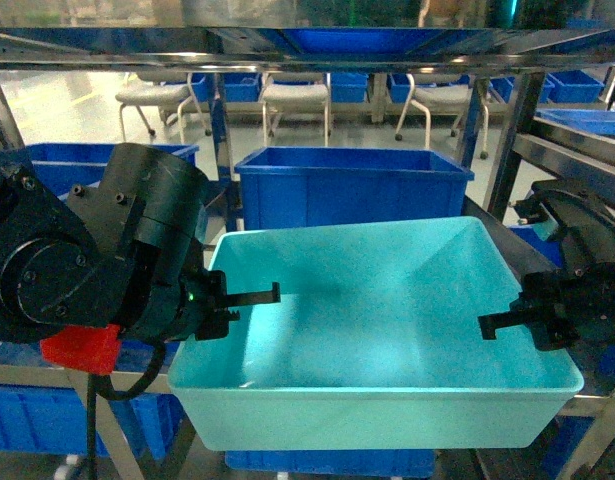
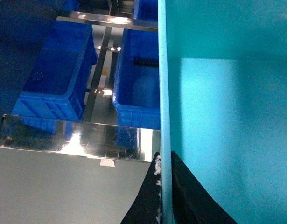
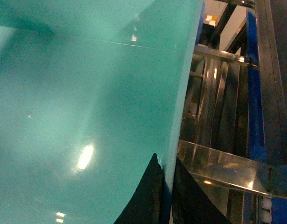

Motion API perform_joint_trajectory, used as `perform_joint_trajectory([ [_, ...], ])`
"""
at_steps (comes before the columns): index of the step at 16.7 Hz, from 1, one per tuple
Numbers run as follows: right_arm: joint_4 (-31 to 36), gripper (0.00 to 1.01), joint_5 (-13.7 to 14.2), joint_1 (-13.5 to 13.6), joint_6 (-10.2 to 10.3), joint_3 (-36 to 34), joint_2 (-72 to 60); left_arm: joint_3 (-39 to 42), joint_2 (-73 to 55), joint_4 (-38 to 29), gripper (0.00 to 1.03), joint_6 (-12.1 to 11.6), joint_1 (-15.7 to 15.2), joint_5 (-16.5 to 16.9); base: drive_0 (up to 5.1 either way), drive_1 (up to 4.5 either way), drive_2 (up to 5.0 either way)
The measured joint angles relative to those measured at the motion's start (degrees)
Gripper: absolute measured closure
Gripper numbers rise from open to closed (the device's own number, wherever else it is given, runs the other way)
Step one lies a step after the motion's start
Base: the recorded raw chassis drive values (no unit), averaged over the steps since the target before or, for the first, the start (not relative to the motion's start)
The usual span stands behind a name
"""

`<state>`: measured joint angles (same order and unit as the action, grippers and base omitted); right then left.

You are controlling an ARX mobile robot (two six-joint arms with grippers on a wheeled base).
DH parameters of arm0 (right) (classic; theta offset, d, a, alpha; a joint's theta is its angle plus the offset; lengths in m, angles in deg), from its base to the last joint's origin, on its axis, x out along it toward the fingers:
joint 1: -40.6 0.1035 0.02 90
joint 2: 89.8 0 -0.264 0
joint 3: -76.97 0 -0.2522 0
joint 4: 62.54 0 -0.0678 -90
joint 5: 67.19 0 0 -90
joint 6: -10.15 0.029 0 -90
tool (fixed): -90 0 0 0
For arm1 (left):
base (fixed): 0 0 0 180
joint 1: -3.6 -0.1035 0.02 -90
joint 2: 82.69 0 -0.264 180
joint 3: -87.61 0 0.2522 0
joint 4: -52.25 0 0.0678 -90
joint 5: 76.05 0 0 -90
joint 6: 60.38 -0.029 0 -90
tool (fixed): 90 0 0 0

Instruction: Organize blue bins on left shelf correctly

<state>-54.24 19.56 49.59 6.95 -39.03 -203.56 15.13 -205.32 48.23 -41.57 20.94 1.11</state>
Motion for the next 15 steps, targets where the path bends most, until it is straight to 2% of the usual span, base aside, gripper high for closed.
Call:
perform_joint_trajectory([
  [8,-8.4,0.98,-0.3,1.8,0.9,16.5,-9.4,-14.3,-8.8,8.0,1.01,-1.4,-4.3,0.9,0.0,0.00,0.0],
  [13,-12.1,0.98,-2.2,-1.7,1.1,25.2,-16.4,-25.6,-13.7,12.9,1.01,-4.3,-3.7,1.1,0.0,0.00,0.0],
  [15,-12.7,0.98,-2.7,-2.1,1.1,26.6,-17.3,-27.3,-14.6,13.9,1.01,-4.3,-3.7,1.0,0.0,0.00,0.0],
])
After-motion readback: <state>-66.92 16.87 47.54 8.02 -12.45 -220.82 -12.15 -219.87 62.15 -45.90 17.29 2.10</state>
